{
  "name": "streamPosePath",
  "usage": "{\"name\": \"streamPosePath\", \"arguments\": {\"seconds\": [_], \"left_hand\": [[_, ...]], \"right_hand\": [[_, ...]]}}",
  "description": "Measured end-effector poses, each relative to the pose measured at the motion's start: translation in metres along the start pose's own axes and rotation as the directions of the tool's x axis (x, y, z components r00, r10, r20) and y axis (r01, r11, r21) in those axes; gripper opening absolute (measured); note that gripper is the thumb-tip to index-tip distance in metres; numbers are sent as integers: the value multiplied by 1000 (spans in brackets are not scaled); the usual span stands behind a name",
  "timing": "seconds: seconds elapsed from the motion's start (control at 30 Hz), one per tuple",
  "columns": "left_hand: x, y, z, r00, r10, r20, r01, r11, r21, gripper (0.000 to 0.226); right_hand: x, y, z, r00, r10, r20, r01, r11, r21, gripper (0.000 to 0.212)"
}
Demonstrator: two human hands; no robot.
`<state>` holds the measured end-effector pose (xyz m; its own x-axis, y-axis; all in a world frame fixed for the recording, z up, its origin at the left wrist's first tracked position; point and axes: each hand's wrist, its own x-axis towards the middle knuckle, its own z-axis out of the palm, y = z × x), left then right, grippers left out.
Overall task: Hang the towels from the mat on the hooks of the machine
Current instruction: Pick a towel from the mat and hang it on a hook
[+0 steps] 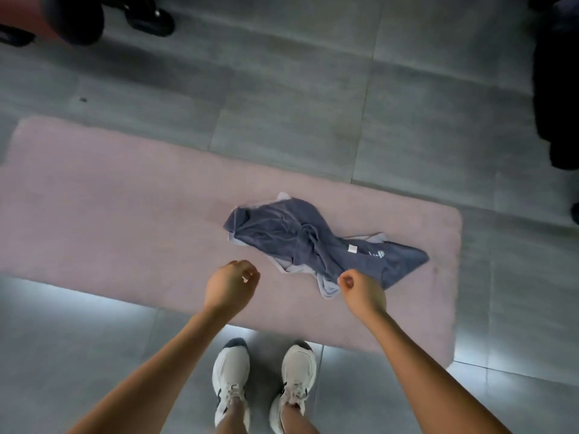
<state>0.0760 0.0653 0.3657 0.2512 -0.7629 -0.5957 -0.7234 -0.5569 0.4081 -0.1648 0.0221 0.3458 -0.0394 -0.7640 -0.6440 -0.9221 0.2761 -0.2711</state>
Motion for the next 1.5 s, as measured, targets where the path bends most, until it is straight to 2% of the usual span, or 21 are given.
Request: {"name": "streamPosePath", "arguments": {"seconds": [0.1, 0.33, 0.47, 0.6, 0.7, 0.77, 0.83, 0.9, 0.97, 1.0, 1.13, 1.2, 1.27, 1.37, 1.5], "left_hand": [[63, -12, 70, 1000, 1, 18, 0, 1000, -16, 20], [202, -38, 224, 980, -68, 189, 75, 997, -32, 23], [264, -49, 296, 993, -81, 84, 84, 996, -27, 31], [288, -47, 332, 994, -110, 0, 110, 994, 5, 41], [287, -50, 339, 996, -84, -38, 83, 996, -36, 25], [277, -49, 329, 999, 14, -51, -17, 998, -65, 14], [259, -39, 307, 995, 72, -64, -80, 989, -126, 20], [233, -27, 276, 989, 136, -49, -143, 974, -173, 20], [202, -14, 238, 966, 257, -28, -258, 954, -151, 12], [186, -7, 217, 945, 326, -25, -327, 938, -120, 5], [126, 29, 134, 821, 566, 69, -566, 824, -21, 6], [94, 54, 89, 751, 655, 84, -657, 754, -7, 5], [63, 82, 41, 723, 687, 73, -687, 726, -37, 6], [13, 124, -33, 713, 699, 63, -693, 715, -94, 8], [-58, 175, -129, 698, 715, -34, -715, 694, -83, 8]], "right_hand": [[62, 16, 53, 999, 32, -33, -30, 997, 65, 24], [184, 66, 182, 987, 95, -129, -60, 966, 250, 27], [223, 86, 224, 978, 51, -202, 9, 959, 284, 29], [245, 102, 239, 958, 21, -285, 65, 954, 292, 31], [244, 107, 235, 955, 13, -295, 77, 953, 292, 29], [232, 104, 225, 962, 46, -270, 44, 947, 319, 29], [215, 99, 209, 965, 67, -254, 23, 942, 335, 30], [193, 91, 189, 961, 56, -272, 39, 943, 332, 31], [167, 78, 163, 949, 17, -314, 85, 948, 307, 33], [153, 71, 148, 943, -15, -334, 115, 952, 284, 35], [97, 33, 77, 901, -237, -363, 318, 930, 183, 45], [67, 12, 40, 865, -352, -357, 409, 908, 97, 36], [36, -6, -1, 837, -411, -362, 441, 897, 1, 25], [-11, -26, -67, 803, -435, -407, 464, 886, -32, 21], [-76, -53, -147, 679, -476, -559, 517, 851, -96, 22]]}}
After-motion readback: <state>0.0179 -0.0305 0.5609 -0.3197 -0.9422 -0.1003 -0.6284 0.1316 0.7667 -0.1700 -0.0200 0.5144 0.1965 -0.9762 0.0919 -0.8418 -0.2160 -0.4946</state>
